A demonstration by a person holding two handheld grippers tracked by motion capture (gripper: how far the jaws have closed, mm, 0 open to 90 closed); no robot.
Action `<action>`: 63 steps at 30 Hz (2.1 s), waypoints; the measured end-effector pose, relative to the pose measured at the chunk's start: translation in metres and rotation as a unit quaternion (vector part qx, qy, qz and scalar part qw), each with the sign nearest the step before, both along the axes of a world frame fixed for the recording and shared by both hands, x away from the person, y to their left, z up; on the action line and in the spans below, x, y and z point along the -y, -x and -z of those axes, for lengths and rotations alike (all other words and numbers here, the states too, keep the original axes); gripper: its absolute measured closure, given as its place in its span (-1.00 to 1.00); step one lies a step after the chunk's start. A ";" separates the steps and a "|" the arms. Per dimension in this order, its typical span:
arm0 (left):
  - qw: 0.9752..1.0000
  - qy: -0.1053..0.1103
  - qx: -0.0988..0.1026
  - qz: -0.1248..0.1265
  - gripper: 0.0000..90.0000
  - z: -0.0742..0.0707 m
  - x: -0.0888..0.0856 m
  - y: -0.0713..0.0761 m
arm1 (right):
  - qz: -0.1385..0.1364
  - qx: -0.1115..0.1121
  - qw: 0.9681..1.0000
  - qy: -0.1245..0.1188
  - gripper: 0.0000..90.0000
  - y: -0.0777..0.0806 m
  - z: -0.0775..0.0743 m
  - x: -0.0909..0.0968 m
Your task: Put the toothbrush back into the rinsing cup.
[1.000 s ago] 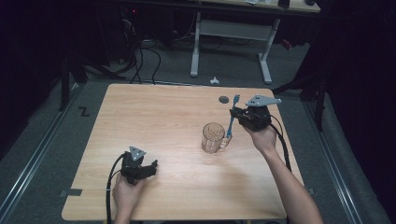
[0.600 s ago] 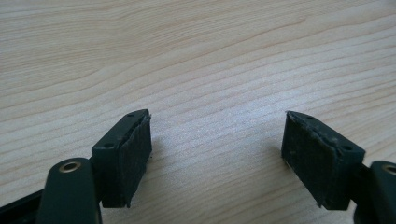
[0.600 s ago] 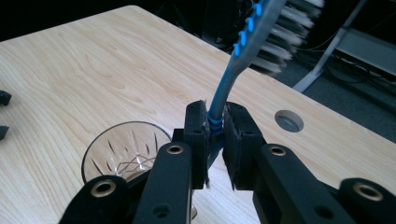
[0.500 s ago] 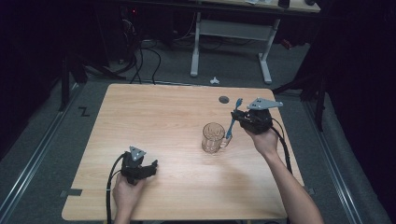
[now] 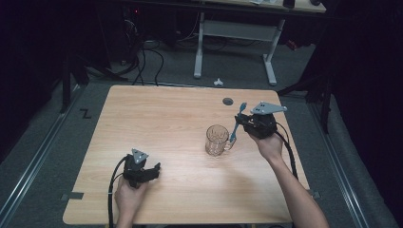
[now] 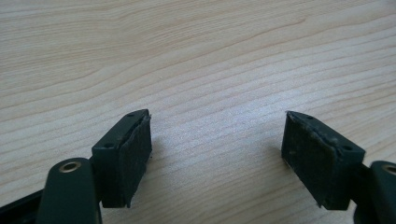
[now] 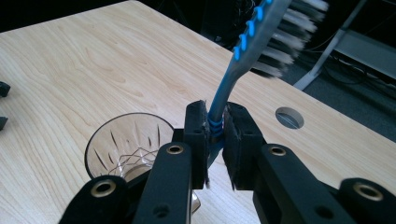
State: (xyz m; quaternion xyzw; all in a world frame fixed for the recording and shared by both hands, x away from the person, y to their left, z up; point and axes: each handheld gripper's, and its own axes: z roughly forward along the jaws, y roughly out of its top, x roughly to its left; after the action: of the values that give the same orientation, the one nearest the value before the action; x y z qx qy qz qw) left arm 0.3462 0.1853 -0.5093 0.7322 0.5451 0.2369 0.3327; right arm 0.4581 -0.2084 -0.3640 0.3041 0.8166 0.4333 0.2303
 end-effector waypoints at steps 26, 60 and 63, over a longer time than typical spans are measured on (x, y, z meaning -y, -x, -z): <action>1.000 0.000 0.000 0.000 -0.45 0.000 0.000 0.000 | 0.002 -0.007 1.000 0.003 0.78 0.005 0.014 0.004; 1.000 0.000 0.000 0.000 -0.45 0.000 0.000 0.000 | 0.002 -0.005 0.999 0.044 0.78 0.007 0.031 -0.007; 1.000 0.000 0.000 0.000 -0.45 0.000 0.000 0.000 | 0.002 -0.009 0.999 0.044 0.78 0.006 0.033 -0.008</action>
State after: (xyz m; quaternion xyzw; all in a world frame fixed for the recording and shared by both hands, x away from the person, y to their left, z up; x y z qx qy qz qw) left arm 0.3462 0.1853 -0.5093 0.7321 0.5451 0.2370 0.3327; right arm 0.4522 -0.2007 -0.3971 0.2994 0.8364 0.3933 0.2368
